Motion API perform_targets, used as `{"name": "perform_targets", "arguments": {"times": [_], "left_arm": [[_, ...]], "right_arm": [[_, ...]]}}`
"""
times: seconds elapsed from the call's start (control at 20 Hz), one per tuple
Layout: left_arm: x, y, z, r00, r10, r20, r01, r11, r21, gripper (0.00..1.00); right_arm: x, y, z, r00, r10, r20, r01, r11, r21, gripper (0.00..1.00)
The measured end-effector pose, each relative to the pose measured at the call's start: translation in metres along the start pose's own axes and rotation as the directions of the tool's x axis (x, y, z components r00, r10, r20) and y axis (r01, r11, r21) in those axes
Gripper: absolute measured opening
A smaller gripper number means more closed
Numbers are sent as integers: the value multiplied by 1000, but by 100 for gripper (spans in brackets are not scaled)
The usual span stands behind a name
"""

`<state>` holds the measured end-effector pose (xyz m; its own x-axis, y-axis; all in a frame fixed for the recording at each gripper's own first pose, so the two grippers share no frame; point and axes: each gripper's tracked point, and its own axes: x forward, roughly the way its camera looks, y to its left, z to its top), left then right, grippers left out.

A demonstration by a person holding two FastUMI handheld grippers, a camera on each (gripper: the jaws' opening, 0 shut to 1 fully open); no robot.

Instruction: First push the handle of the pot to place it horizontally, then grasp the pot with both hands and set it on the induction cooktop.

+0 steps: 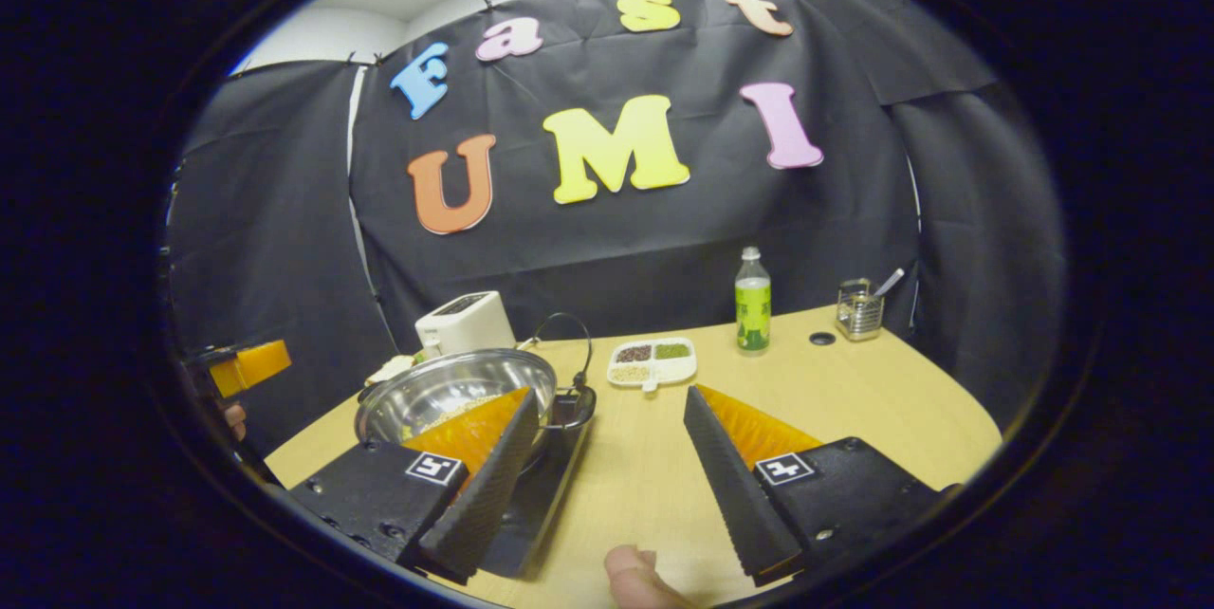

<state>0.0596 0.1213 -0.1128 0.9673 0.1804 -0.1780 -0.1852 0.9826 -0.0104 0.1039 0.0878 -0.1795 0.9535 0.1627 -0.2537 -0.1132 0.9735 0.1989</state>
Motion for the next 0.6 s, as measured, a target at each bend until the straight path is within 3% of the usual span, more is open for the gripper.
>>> {"name": "perform_targets", "arguments": {"times": [0.55, 0.6], "left_arm": [[-101, -55, 65, 985, -62, 161, 53, 997, 57, 95], [-105, -58, 68, 982, -63, 178, 54, 997, 55, 95]], "right_arm": [[-121, -53, 78, 976, -51, 213, 60, 998, -35, 99], [-131, -57, 82, 973, -56, 222, 66, 997, -36, 96]]}}
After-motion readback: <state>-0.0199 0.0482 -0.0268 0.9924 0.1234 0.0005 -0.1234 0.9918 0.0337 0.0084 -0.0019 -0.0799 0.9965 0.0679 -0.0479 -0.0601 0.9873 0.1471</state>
